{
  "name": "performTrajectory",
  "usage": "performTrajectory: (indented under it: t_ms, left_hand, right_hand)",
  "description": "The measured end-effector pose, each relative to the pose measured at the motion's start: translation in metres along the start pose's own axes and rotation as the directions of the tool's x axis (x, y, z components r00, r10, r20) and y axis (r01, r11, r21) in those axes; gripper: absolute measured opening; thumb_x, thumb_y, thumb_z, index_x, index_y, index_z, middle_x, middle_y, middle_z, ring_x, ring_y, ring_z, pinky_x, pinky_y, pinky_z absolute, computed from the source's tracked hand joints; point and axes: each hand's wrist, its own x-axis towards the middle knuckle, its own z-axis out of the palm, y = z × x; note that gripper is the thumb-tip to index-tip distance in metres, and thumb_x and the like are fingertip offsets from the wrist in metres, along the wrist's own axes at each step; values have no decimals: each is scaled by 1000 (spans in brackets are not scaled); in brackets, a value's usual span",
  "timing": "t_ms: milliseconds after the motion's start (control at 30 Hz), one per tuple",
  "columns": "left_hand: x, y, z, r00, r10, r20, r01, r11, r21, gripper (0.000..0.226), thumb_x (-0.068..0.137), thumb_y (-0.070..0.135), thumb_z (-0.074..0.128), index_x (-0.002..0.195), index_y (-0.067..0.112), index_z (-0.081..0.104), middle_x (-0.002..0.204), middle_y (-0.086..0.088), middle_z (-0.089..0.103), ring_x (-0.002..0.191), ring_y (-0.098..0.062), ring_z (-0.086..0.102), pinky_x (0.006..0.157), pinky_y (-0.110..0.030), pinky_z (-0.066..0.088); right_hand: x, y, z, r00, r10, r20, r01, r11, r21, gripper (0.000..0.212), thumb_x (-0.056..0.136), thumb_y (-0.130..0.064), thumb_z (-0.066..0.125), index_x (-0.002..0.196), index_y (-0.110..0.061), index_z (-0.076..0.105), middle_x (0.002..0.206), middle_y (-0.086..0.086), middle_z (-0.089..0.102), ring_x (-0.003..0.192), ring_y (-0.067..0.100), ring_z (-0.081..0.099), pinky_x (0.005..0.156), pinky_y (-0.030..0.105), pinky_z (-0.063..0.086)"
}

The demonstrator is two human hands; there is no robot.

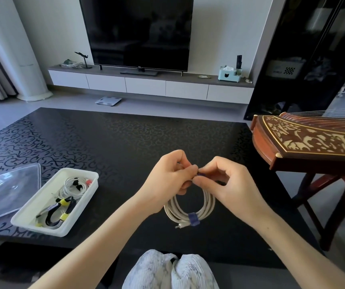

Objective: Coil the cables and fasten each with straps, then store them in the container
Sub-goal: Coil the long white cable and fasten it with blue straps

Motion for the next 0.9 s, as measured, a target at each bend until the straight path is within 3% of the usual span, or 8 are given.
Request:
performTrajectory:
  t_ms: [133, 233, 300, 333, 400, 467, 567, 900]
  left_hand:
    - [1, -9, -9, 999, -20, 27, 18, 997, 71, 17, 92, 12, 57, 78, 6, 49, 68, -12, 60, 53, -14, 48, 54, -28, 41]
    - [-7, -29, -27, 992, -118, 44, 117, 993, 28, 26, 85, 38, 58, 97, 14, 60, 86, -3, 69, 79, -16, 65, 78, -30, 52]
    - [-12, -51, -53, 985, -92, -147, 119, 974, 192, 30, 85, 43, 57, 107, 22, 60, 100, 5, 67, 96, -8, 63, 90, -28, 48]
    - [-14, -67, -70, 952, -48, -302, 169, 905, 390, 29, 89, 39, 58, 111, 21, 59, 106, 4, 65, 99, -9, 61, 90, -28, 46]
    - [-21, -99, -106, 856, 16, -516, 423, 551, 719, 39, 92, 36, 55, 123, 13, 52, 119, -8, 58, 108, -24, 55, 90, -36, 43]
    - [-26, -131, -134, 798, -34, -601, 594, 212, 776, 47, 92, 36, 53, 129, 9, 46, 125, -15, 51, 113, -35, 49, 90, -41, 42]
    - [-27, -160, -156, 802, -60, -594, 596, 24, 803, 38, 91, 26, 54, 124, 10, 47, 118, -11, 52, 111, -30, 49, 90, -37, 41]
    - [-23, -183, -181, 804, -12, -594, 594, 36, 804, 37, 89, 5, 47, 126, 7, 43, 121, -9, 50, 113, -26, 47, 86, -29, 44]
  right_hand:
    - [4, -3, 5, 993, -24, 116, 50, 973, -224, 20, 82, -28, 70, 100, -20, 64, 81, -11, 67, 80, 1, 65, 71, 16, 53]
    - [4, 8, 23, 992, 38, 119, -10, 974, -228, 20, 83, -26, 71, 101, -22, 64, 82, -12, 66, 80, -2, 63, 71, 15, 52]
    - [5, 22, 34, 986, 163, 16, -159, 975, -153, 16, 81, -23, 73, 95, -21, 66, 79, -9, 67, 76, 0, 64, 69, 16, 52]
    - [7, 30, 37, 969, 242, -52, -246, 965, -86, 13, 80, -21, 74, 91, -20, 67, 77, -7, 69, 73, 2, 65, 67, 18, 52]
    - [12, 45, 43, 890, 436, -134, -417, 896, 151, 8, 81, -16, 73, 87, -12, 70, 74, 0, 72, 67, 6, 67, 64, 21, 52]
    - [15, 53, 51, 807, 581, -103, -509, 773, 379, 6, 83, -8, 69, 87, -4, 71, 72, 7, 72, 64, 12, 66, 62, 25, 53]
    - [16, 58, 64, 724, 688, -51, -582, 648, 491, 6, 85, -6, 67, 88, -3, 71, 78, 12, 71, 70, 19, 67, 68, 32, 57]
    - [7, 71, 68, 694, 720, -11, -595, 581, 555, 7, 85, -7, 66, 86, -2, 72, 76, 15, 71, 69, 21, 66, 63, 29, 54]
